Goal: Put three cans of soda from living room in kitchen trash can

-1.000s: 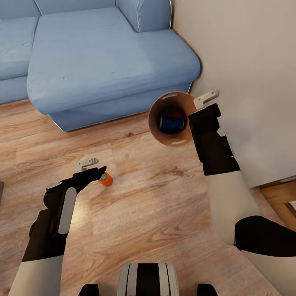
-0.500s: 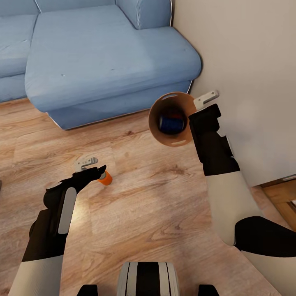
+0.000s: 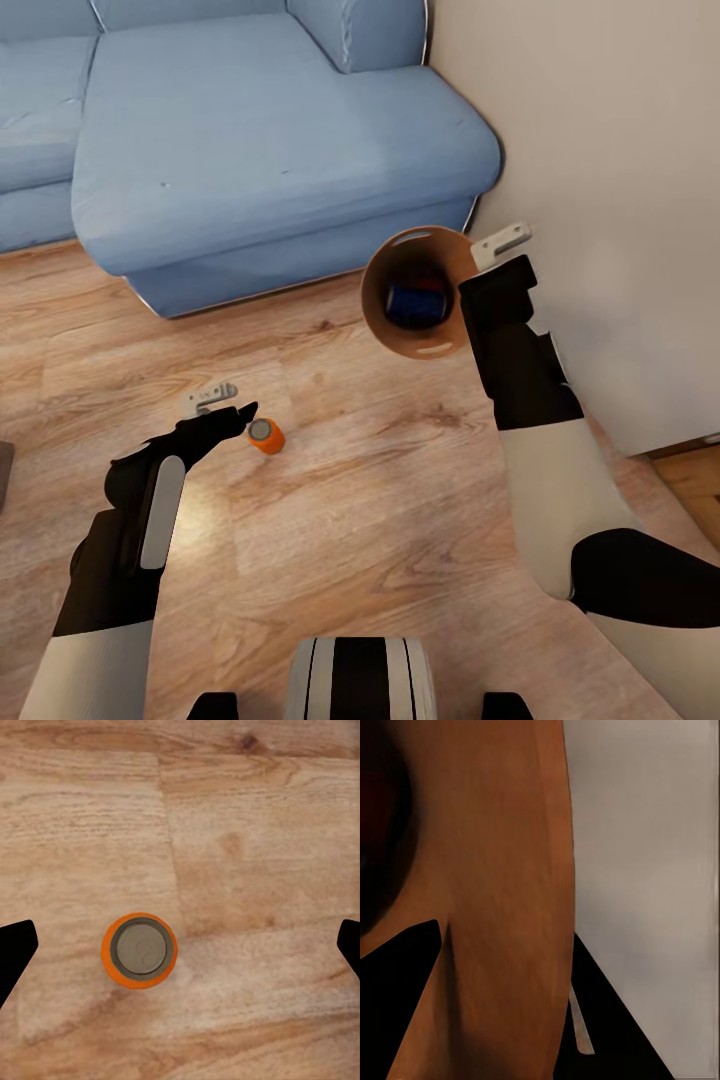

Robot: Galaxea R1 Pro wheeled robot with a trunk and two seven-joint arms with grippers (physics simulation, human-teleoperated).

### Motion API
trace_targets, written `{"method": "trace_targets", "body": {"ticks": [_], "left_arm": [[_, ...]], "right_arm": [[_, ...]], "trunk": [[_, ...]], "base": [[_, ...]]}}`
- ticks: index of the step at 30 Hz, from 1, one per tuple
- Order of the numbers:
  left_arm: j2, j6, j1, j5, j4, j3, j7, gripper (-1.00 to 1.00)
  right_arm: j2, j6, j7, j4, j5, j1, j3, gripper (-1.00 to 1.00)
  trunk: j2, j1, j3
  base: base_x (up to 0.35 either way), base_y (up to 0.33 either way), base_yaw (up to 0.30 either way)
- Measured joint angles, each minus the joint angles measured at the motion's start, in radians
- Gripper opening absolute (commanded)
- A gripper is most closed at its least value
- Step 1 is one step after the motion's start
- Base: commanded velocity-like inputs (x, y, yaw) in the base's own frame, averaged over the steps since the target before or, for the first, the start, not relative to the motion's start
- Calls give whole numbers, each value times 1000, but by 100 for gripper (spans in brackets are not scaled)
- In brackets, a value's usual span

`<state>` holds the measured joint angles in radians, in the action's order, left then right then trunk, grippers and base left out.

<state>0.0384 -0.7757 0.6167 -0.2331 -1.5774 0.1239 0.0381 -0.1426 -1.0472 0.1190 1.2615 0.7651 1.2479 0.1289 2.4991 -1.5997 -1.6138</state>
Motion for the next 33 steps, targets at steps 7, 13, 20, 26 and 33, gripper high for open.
{"method": "trace_targets", "body": {"ticks": [7,13,20,26,33], "left_arm": [[0,-2,0,0,0,1,0,100],[0,-4,0,0,0,0,-2,100],[0,-3,0,-1,0,-1,-3,100],[0,-2,0,-1,0,-1,-4,100],[0,-1,0,0,1,1,0,100]], "right_arm": [[0,0,1,4,-1,-5,1,-100],[0,0,0,6,4,-8,1,-100],[0,0,0,3,10,-25,2,-100],[0,0,0,6,6,-33,2,-100],[0,0,0,7,32,-41,1,-100]], "trunk": [[0,0,0],[0,0,0],[0,0,0],[0,0,0],[0,0,0]], "base": [[44,8,0],[114,1,0],[121,0,0],[7,1,0],[-193,83,0]]}}
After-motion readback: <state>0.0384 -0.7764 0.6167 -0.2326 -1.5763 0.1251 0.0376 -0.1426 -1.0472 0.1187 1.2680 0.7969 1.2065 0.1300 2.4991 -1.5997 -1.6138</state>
